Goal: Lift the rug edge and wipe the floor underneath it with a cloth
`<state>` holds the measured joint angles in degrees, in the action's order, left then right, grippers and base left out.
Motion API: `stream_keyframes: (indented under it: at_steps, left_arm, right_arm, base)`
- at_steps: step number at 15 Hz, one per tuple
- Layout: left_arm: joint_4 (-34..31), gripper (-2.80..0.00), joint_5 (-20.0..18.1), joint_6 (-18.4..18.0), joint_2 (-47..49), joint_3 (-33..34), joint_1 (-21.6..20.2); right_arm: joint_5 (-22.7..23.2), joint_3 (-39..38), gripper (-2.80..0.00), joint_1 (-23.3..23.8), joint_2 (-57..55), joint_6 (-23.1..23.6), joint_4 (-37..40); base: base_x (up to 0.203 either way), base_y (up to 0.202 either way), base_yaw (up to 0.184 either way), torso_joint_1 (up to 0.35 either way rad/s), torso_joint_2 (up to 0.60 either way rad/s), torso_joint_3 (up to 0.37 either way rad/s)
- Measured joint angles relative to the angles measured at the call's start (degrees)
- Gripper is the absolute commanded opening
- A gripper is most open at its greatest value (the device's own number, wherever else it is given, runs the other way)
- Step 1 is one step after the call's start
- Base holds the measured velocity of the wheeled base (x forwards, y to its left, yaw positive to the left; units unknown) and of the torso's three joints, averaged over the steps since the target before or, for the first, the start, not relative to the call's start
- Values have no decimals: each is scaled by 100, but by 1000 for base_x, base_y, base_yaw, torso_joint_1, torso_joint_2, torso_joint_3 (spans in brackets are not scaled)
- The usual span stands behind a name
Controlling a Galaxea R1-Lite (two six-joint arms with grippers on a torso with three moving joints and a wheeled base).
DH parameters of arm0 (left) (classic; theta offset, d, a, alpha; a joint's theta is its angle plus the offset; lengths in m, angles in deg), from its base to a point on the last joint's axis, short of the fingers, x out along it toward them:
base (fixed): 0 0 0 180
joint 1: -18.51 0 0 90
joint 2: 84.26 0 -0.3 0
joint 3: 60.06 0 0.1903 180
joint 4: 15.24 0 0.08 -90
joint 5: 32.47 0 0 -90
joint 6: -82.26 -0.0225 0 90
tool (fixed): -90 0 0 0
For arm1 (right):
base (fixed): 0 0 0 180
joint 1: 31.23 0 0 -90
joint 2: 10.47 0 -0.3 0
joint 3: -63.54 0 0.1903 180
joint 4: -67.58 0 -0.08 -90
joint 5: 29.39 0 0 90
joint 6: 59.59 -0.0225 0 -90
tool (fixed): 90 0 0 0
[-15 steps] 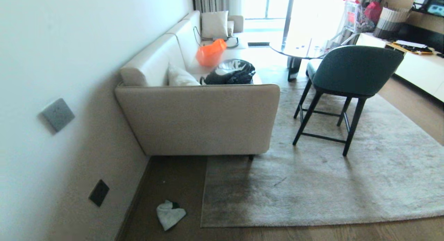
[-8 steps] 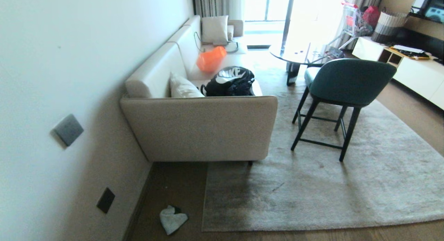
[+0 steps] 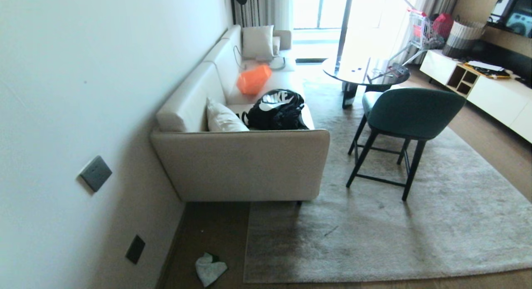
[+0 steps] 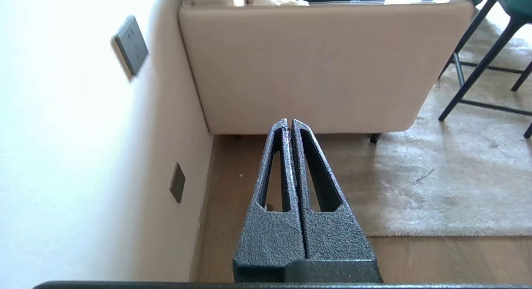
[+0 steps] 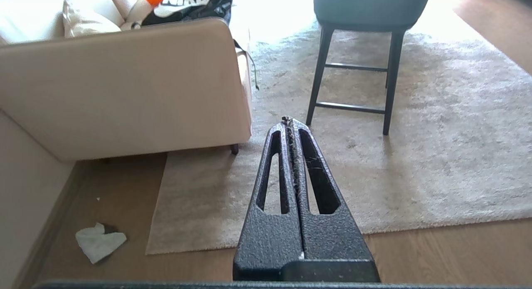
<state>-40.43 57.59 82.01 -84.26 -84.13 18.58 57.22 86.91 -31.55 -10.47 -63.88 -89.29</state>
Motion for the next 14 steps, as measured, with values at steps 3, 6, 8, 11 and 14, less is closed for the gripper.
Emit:
stream_keyframes:
  at_steps: [3, 6, 8, 11, 14]
  left_arm:
    - [-4, -280, -1, -1, 0, 0, 0]
    - [-1, -280, 1, -2, 0, 0, 0]
    - [-1, -280, 1, -2, 0, 0, 0]
    - [1, -280, 1, -2, 0, 0, -2]
    - [-1, -280, -1, -1, 0, 0, 0]
  right_arm:
    - [-2, 0, -280, 2, 0, 0, 0]
    - [1, 0, -280, 0, 0, 0, 0]
    - [0, 0, -280, 0, 0, 0, 1]
    - [-3, 0, -280, 0, 0, 2, 0]
    - [-2, 0, -280, 0, 0, 0, 0]
  base:
    - [0, 0, 0, 244, -608, -376]
    - [0, 0, 0, 185, -454, -268]
    - [0, 0, 0, 154, -382, -215]
    - [0, 0, 0, 153, -354, -202]
    - [0, 0, 0, 106, -254, -140]
